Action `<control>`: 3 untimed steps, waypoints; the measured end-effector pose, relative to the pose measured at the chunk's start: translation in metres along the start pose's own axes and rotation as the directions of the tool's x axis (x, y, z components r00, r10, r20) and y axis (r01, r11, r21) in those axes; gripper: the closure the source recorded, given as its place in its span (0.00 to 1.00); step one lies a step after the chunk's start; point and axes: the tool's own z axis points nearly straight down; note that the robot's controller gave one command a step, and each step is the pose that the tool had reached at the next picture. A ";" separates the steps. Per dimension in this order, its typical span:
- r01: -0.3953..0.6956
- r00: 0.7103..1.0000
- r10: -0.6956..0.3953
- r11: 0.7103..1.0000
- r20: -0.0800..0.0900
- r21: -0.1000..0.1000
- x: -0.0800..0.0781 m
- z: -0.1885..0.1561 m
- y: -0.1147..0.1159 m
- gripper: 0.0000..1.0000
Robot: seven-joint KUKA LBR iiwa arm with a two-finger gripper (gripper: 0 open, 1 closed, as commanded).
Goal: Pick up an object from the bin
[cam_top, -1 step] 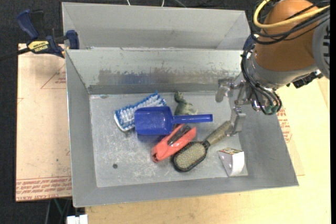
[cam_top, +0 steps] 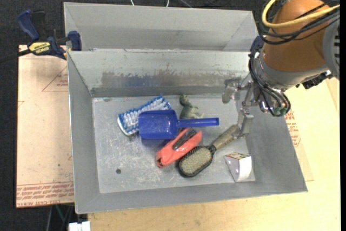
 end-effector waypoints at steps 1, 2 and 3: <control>-0.089 0.996 0.089 0.996 0.003 -0.002 -0.052 0.140 0.030 0.00; -0.024 1.000 0.024 1.000 0.017 0.001 -0.068 0.076 0.037 0.00; -0.092 0.996 0.092 0.996 0.009 -0.002 -0.059 0.160 0.032 0.00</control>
Offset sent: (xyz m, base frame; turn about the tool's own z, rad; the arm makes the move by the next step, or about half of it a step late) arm 0.0669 0.0372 -0.0788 0.0222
